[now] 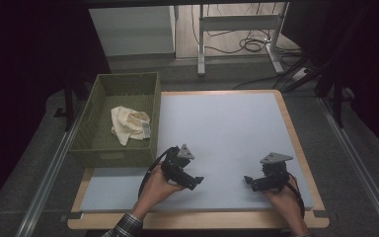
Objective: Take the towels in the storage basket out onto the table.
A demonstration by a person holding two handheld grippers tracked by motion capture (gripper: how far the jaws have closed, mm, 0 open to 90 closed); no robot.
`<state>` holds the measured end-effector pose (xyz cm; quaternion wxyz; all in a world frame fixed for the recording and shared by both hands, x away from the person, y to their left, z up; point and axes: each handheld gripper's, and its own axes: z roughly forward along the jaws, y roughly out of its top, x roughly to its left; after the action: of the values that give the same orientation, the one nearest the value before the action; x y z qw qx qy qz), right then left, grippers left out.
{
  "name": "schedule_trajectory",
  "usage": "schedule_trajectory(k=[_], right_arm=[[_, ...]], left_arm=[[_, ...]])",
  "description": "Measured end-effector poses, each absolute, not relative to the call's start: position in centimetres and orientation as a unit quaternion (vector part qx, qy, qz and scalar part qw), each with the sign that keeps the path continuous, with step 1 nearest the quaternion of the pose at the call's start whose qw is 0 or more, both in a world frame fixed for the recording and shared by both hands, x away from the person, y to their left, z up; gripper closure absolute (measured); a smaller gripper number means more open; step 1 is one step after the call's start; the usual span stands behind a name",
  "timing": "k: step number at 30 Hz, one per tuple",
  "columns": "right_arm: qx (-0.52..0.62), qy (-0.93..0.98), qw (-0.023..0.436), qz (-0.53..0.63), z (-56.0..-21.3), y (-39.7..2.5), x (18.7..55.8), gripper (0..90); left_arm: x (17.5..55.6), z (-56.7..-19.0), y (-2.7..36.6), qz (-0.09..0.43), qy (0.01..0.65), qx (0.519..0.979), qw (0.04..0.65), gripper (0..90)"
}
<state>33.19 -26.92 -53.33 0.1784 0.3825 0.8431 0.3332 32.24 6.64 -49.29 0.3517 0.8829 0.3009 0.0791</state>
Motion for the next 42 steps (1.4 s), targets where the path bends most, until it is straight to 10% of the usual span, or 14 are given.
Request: schedule_trajectory(k=[42], right_arm=[[0.382,0.843,0.179,0.334,-53.4,-26.9,33.2,0.0]], left_arm=[[41.2,-39.1,13.2,0.123,0.387,0.87,0.28,2.8]])
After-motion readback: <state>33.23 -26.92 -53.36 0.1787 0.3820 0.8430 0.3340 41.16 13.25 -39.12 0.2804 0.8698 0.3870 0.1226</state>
